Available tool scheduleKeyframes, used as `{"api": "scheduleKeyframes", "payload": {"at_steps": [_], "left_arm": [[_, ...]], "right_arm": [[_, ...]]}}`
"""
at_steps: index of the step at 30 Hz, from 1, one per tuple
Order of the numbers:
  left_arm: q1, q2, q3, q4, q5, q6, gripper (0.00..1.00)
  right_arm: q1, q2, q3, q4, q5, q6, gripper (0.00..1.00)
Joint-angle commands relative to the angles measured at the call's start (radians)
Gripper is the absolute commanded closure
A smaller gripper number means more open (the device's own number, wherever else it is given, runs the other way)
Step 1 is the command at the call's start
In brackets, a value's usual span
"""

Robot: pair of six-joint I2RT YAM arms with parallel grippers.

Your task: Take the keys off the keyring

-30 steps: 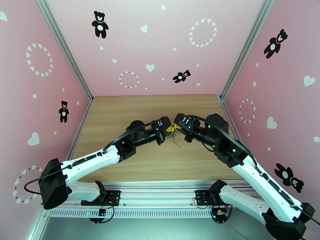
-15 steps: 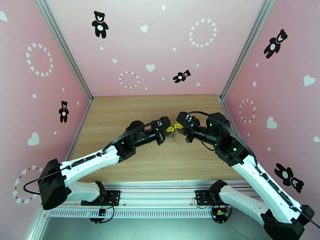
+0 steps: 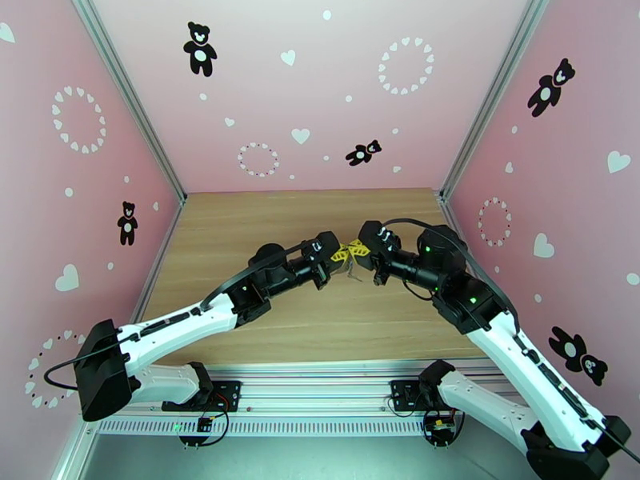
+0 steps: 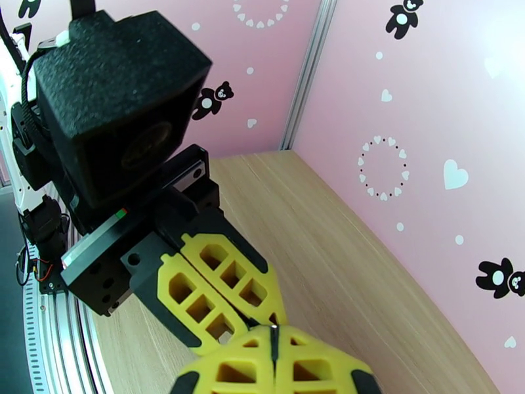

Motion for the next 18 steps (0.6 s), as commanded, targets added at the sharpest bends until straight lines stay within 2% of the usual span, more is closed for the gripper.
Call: {"api": "scheduleKeyframes", "payload": {"at_steps": [1,18], "left_arm": [[0.032,-0.044,0.001,0.101,-0.142,-0.044,1.0],[0.032,-0.035,0.014,0.24,-0.255,-0.152,1.0]], "right_arm": [[-0.005,-0.014,0.01,-0.08,-0.098,0.007,1.0],[-0.006,0.022,0.004,-0.144,-0.167,-0.027,1.0]]}}
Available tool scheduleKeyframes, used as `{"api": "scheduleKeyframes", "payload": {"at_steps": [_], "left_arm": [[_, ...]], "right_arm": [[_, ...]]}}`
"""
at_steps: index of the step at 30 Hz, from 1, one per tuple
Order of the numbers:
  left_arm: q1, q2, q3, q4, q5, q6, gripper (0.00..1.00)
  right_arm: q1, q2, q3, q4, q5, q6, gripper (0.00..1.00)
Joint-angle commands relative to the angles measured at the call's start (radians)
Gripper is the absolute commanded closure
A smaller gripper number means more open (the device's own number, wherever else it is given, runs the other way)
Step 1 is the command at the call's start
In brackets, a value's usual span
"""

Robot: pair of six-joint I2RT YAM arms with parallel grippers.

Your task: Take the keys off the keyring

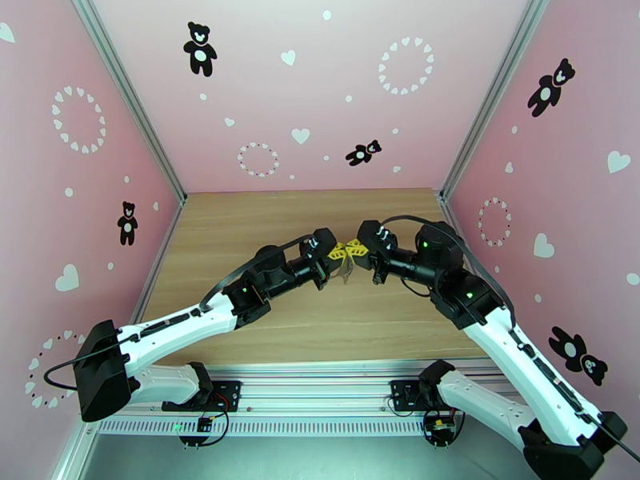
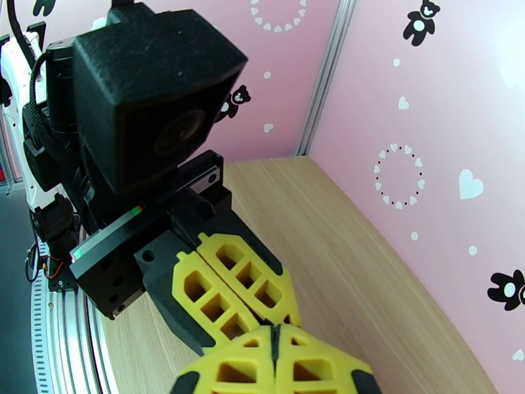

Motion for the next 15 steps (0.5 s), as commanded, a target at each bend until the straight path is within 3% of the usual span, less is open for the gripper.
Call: {"api": "scheduleKeyframes", "payload": {"at_steps": [1,15], "left_arm": [[0.041,-0.034,0.021,0.211,-0.203,-0.06,1.0],[0.039,-0.041,0.033,0.27,-0.203,-0.111,1.0]], "right_arm": [[0.007,-0.011,-0.003,-0.162,-0.096,-0.013,1.0],[-0.001,0.011,0.004,-0.194,-0.162,-0.008,1.0]]}}
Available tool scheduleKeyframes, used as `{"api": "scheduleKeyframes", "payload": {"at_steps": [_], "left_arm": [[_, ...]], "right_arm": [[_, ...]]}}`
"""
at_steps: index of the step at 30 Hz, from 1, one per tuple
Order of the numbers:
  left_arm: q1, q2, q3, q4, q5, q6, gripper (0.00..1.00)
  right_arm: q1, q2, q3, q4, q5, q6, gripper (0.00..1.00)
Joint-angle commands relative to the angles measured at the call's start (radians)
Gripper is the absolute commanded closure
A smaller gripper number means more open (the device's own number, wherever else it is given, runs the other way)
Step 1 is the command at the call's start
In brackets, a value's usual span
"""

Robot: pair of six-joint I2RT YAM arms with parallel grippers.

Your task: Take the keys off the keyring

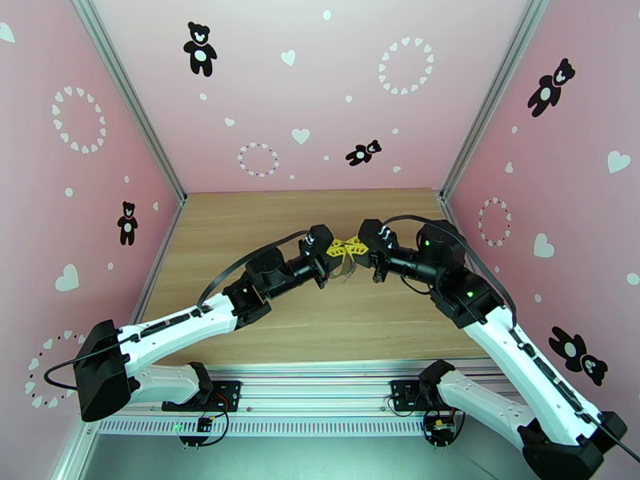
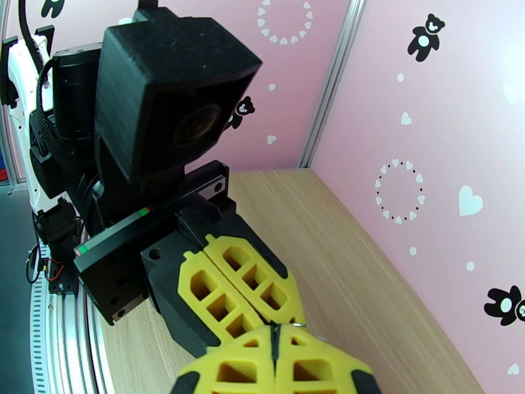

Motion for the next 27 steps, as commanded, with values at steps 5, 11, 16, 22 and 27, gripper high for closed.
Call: {"api": "scheduleKeyframes", "payload": {"at_steps": [5,11,16,22,27], "left_arm": [[0.043,-0.039,0.042,0.246,-0.234,-0.054,1.0],[0.042,-0.023,0.068,0.246,-0.253,-0.075,1.0],[0.042,0.0,0.066,0.226,-0.175,-0.031,1.0],[0.041,-0.006,-0.031,0.232,-0.094,0.037,0.82],[0.041,-0.021,-0.085,0.216,-0.066,0.072,0.73]], "right_arm": [[0.006,-0.003,-0.015,-0.226,-0.14,0.001,1.0],[0.006,0.002,-0.015,-0.243,-0.133,-0.01,1.0],[-0.027,-0.006,-0.005,-0.111,-0.124,0.093,1.0],[-0.078,0.07,0.107,-0.088,-0.22,0.193,1.0],[-0.117,0.119,0.154,-0.084,-0.331,0.246,1.0]]}}
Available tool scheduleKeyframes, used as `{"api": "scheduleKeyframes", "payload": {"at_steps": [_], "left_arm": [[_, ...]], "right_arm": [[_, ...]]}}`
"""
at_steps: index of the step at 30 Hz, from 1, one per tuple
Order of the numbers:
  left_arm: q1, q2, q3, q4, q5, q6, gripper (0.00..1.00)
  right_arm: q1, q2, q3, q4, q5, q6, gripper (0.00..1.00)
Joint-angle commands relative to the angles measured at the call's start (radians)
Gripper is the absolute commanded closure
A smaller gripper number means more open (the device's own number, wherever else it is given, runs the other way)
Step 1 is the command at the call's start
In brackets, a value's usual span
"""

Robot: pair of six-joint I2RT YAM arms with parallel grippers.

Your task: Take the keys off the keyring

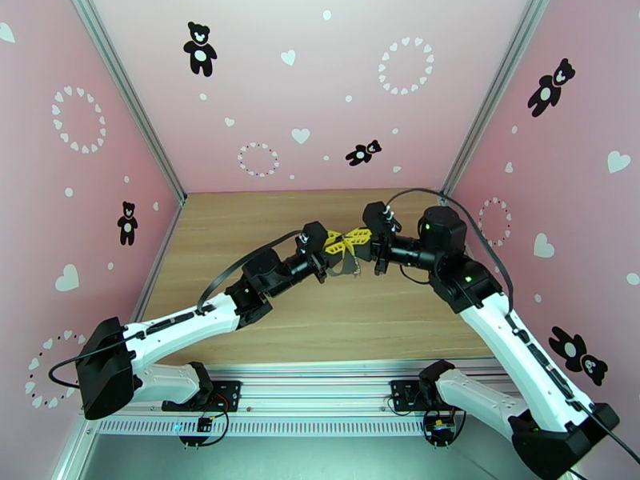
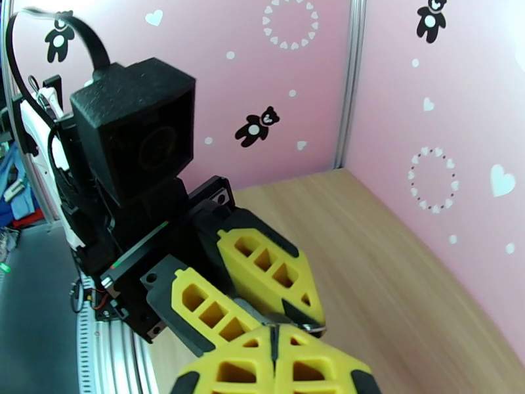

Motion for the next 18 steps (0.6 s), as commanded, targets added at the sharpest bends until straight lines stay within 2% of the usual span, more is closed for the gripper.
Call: {"api": "scheduleKeyframes", "payload": {"at_steps": [1,10,15,18], "left_arm": [[0.021,-0.037,-0.035,0.059,-0.034,0.035,0.71],[0.021,-0.073,-0.038,-0.059,0.123,0.143,0.7],[0.021,-0.076,-0.031,-0.073,0.124,0.175,0.77],[0.022,-0.072,-0.024,-0.069,0.122,0.171,0.79]], "right_arm": [[-0.014,0.016,0.054,-0.042,-0.124,0.065,1.0],[-0.025,0.023,0.078,-0.063,-0.157,0.078,1.0],[-0.029,0.025,0.072,-0.071,-0.157,0.073,1.0],[-0.028,0.026,0.069,-0.069,-0.163,0.072,1.0]]}}
